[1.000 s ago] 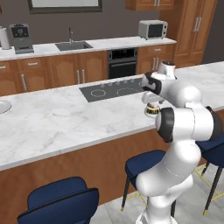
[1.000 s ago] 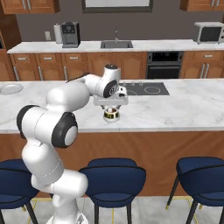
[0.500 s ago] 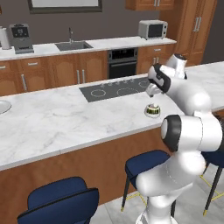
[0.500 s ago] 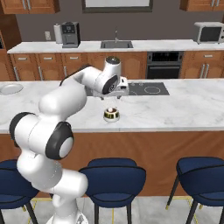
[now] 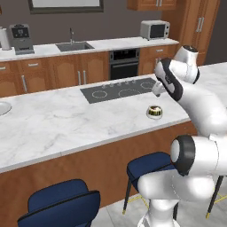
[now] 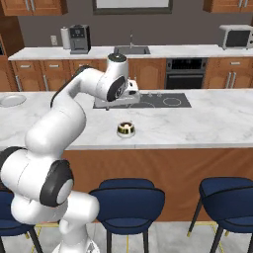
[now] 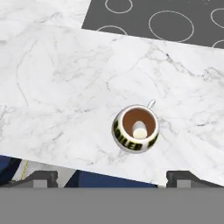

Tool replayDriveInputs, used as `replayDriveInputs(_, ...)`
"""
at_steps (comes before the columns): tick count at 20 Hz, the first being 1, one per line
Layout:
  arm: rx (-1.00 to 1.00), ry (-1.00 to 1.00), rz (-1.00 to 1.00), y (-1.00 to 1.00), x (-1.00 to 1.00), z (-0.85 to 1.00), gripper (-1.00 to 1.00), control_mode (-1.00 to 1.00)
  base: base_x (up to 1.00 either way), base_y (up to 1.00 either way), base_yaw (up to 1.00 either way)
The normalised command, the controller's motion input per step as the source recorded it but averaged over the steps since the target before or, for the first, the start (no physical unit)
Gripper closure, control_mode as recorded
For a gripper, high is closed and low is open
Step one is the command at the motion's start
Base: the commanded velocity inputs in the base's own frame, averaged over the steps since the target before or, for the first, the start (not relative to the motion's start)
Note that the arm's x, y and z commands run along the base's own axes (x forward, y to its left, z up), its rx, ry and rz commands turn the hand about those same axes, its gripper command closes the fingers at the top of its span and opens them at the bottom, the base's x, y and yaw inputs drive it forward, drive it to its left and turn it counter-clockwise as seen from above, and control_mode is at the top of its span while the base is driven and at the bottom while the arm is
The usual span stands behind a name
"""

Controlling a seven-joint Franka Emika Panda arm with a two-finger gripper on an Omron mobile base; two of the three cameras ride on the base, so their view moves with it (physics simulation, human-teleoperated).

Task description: Pick up the marshmallow and place it in the cup of hot chocolate on the dining counter.

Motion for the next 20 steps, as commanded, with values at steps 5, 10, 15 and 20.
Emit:
replayDriveInputs(5,-0.07,0.0,0.05,0.4,-0.87,0.07,-1.0,-1.0,0.0,0.0,0.0)
replayDriveInputs(10,0.0,0.0,0.04,0.2,-0.92,0.41,-1.0,-1.0,0.0,0.0,0.0)
replayDriveInputs(15,0.0,0.0,0.01,0.15,-0.81,0.1,-1.0,-1.0,0.0,0.0,0.0)
replayDriveInputs(20,0.0,-0.06,0.0,0.24,-0.82,0.01,-1.0,-1.0,0.0,0.0,0.0)
